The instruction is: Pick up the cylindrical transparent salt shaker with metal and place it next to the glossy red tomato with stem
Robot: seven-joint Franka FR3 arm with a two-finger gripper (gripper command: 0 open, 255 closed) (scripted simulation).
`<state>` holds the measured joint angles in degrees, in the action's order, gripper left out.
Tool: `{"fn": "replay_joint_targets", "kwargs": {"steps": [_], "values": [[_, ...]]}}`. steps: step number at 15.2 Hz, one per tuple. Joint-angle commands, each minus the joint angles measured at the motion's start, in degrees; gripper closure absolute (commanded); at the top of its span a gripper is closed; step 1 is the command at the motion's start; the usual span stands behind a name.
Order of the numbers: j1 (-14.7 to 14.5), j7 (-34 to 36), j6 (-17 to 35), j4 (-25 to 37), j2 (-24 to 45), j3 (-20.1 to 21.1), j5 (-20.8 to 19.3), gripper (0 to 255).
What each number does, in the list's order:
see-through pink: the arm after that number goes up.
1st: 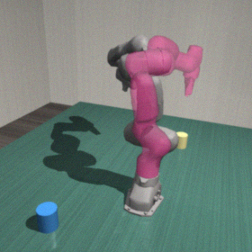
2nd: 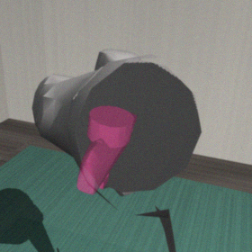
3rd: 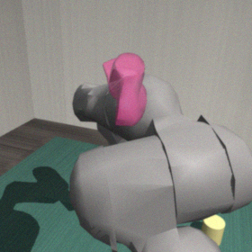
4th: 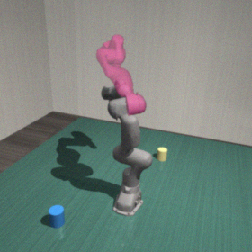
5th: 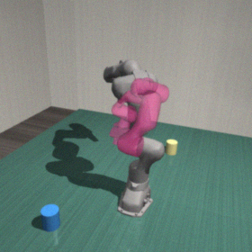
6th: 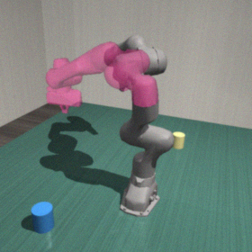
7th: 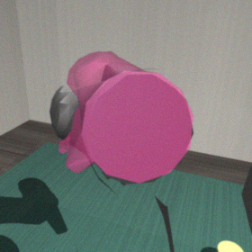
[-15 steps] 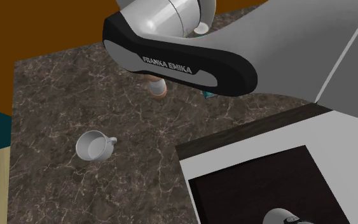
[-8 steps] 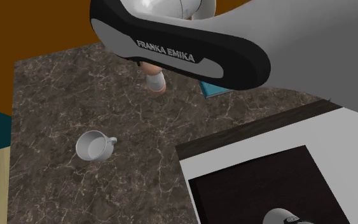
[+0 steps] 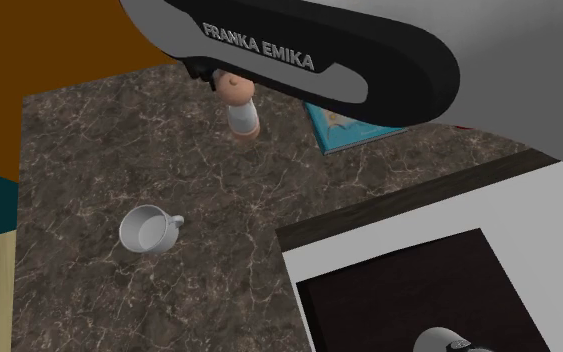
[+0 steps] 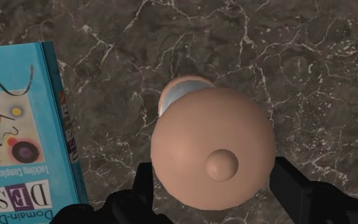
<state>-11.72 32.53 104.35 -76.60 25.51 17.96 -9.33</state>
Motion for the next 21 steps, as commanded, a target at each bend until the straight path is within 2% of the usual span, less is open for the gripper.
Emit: {"fn": "replay_joint_targets", "kwargs": {"steps": [1, 14, 17, 21], "values": [[-0.17, -0.11, -1.70, 1.86, 0.17, 0.02, 0.00, 255], [-1.86, -0.63, -13.06, 15.80, 2.70, 0.03, -0.56, 255], [2.26, -3.65, -10.20, 6.77, -3.74, -0.15, 1.51, 255], [6.81, -8.36, -7.88, -2.05, -10.67, -1.14, 4.06, 255]]}}
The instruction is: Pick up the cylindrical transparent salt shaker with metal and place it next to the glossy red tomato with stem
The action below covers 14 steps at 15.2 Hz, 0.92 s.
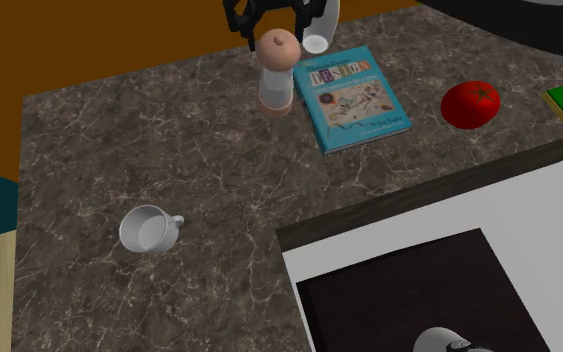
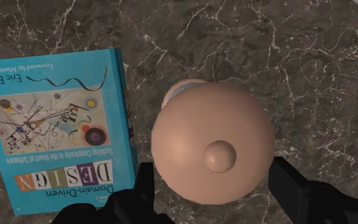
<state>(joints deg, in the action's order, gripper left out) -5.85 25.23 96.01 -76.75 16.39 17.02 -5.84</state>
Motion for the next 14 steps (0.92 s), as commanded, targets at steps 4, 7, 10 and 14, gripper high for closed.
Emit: {"fn": "replay_joint_targets", "kwargs": {"steps": [4, 7, 10, 14], "values": [[4.75, -6.22, 1.71, -8.43, -7.22, -1.84, 2.75, 255], [7.24, -10.25, 2.14, -12.21, -10.77, -3.41, 4.08, 255], [9.54, -14.35, 2.25, -15.18, -13.75, -5.17, 5.13, 255], [12.34, -19.84, 2.01, -18.01, -16.88, -7.79, 6.12, 255]]}}
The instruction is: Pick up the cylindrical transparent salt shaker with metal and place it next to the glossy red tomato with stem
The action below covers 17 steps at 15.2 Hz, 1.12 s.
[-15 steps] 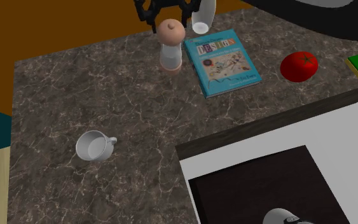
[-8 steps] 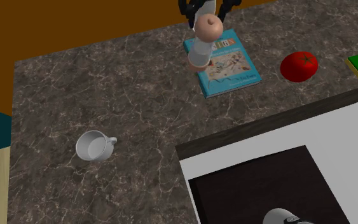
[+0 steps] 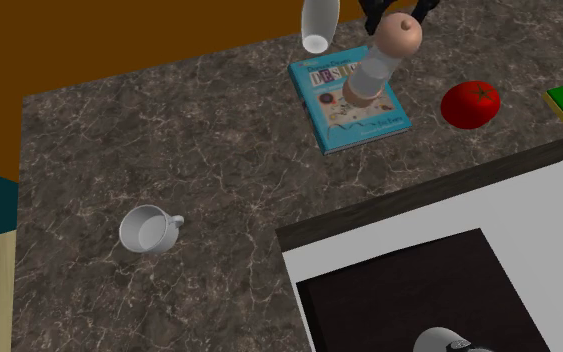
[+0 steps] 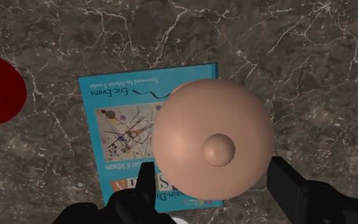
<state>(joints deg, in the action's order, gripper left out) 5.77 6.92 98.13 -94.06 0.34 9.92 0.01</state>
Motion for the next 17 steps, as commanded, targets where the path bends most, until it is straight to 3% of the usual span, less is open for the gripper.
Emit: {"fn": "replay_joint_targets", "kwargs": {"steps": [1, 9, 17], "values": [[1.40, -2.91, -0.23, -1.21, -1.46, -1.37, 0.44, 255], [6.48, -13.86, -1.74, -2.75, -4.39, -7.19, 1.17, 255], [11.50, -24.78, -4.09, 0.24, -3.49, -13.12, 1.47, 255]]}}
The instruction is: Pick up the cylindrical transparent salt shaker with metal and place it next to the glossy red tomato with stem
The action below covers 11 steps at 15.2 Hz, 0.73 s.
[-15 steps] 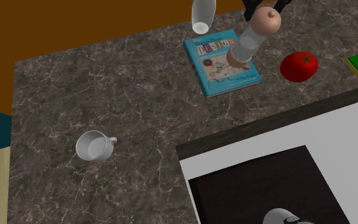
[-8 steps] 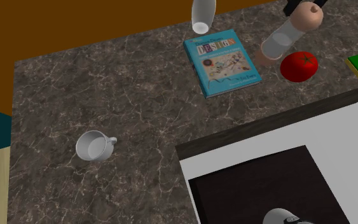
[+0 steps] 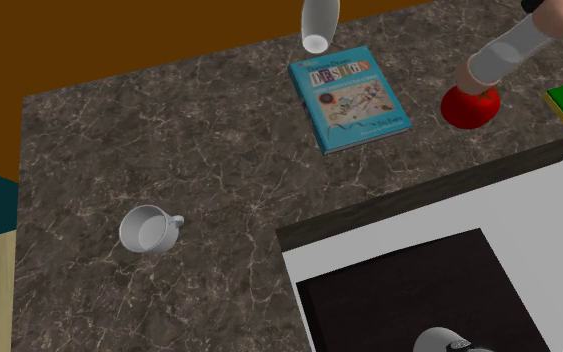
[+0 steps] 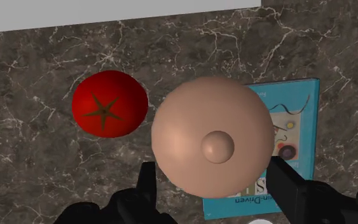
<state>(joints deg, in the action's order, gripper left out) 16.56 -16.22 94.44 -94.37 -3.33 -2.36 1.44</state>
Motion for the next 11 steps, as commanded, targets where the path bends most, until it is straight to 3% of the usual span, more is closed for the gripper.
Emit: {"fn": "replay_joint_targets", "kwargs": {"steps": [1, 11], "values": [[1.36, -3.00, -0.76, 1.25, 0.57, -1.56, 0.11, 255], [8.33, -16.67, -5.49, 12.88, 8.07, -8.52, 1.93, 255]]}}
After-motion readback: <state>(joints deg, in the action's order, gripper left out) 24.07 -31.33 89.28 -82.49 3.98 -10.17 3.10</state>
